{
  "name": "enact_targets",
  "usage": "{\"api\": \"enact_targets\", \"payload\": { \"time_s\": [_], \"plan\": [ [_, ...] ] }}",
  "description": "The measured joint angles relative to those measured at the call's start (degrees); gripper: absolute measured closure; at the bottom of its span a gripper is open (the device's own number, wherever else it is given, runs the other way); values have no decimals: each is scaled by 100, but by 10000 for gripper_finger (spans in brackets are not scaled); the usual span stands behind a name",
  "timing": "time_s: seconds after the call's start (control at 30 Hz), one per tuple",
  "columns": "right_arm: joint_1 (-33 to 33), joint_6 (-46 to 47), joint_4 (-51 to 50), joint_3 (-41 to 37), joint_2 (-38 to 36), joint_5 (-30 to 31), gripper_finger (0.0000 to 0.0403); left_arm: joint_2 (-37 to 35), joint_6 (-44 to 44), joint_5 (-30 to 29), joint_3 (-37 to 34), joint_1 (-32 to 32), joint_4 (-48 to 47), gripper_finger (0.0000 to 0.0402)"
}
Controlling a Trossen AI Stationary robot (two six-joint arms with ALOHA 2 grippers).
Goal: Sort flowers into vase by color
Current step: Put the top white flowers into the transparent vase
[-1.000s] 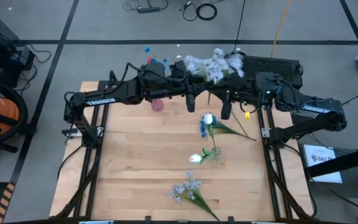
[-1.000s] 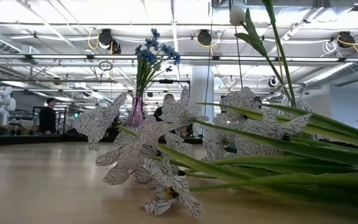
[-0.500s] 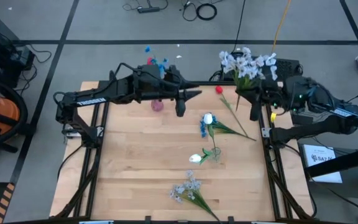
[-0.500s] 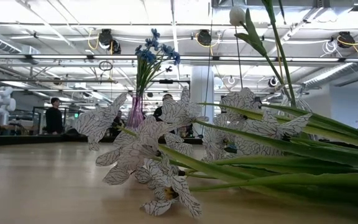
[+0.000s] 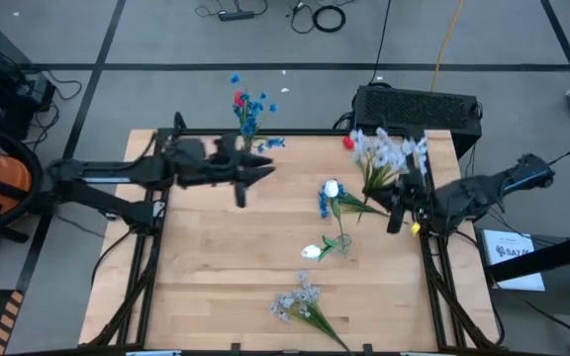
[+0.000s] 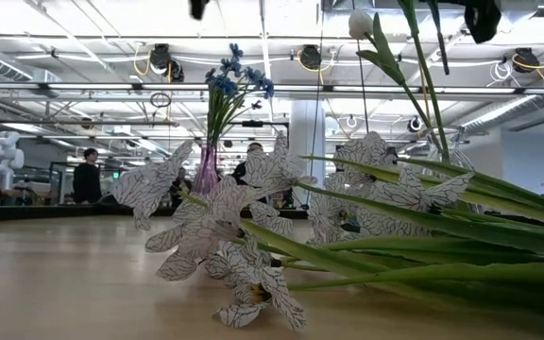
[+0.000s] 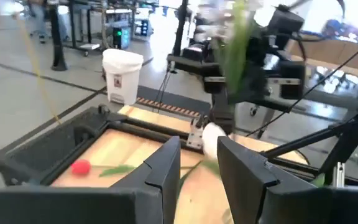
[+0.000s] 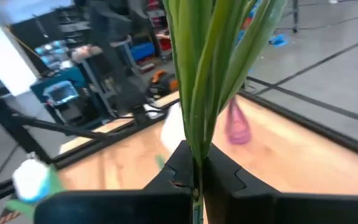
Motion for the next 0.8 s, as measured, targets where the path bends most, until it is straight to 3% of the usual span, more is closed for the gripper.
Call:
{"api": "enact_targets", "payload": {
  "time_s": [0.17,0.33,0.8],
  "plan": [
    [989,52,370,-114,437,1026,403,-945,-445,-425,-1122,-282,297,291],
    [1582,104,488,-114,1001,1763,403,-1446,-841,-743,-1753,-524,348,291],
    [1750,387,1027,-116,2629,2436,402,-1544,-1081,-731,-1974,-677,279,291]
  ]
}}
